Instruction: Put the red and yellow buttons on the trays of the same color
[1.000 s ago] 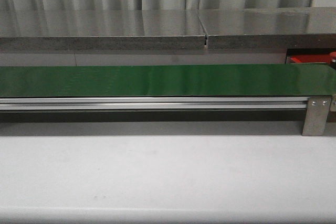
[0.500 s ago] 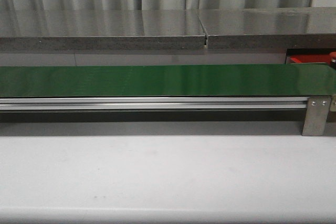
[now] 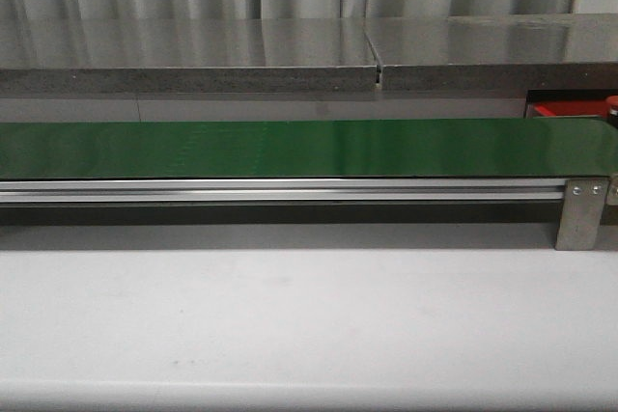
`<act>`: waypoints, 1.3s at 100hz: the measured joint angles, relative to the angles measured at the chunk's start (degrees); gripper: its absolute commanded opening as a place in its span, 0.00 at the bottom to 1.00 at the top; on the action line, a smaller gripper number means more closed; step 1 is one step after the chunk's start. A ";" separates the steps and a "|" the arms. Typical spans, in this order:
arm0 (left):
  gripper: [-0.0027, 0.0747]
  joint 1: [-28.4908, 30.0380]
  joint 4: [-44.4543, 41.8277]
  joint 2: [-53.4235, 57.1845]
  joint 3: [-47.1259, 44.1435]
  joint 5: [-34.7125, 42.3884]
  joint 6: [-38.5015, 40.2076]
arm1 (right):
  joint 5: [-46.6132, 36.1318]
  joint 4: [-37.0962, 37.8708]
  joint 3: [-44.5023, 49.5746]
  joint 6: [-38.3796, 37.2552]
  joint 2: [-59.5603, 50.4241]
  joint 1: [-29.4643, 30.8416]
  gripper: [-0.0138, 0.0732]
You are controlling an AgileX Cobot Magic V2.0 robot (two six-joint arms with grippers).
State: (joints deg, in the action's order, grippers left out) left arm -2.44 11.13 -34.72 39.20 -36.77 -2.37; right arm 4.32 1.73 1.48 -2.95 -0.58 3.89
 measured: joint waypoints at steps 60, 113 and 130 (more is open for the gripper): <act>0.01 0.00 0.00 0.00 0.00 0.00 0.00 | -1.67 0.22 0.02 -0.51 0.00 0.00 0.02; 0.01 0.00 0.00 0.00 0.00 -0.10 0.00 | -1.80 0.22 0.02 -0.51 0.00 0.00 0.02; 0.01 0.00 -0.12 1.69 -0.40 -0.23 0.00 | -1.80 0.22 0.02 -0.51 0.00 0.00 0.02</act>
State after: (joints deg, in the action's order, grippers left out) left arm -2.44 11.00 -33.03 38.80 -37.00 -2.37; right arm 2.52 1.94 1.50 -3.46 -0.58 3.89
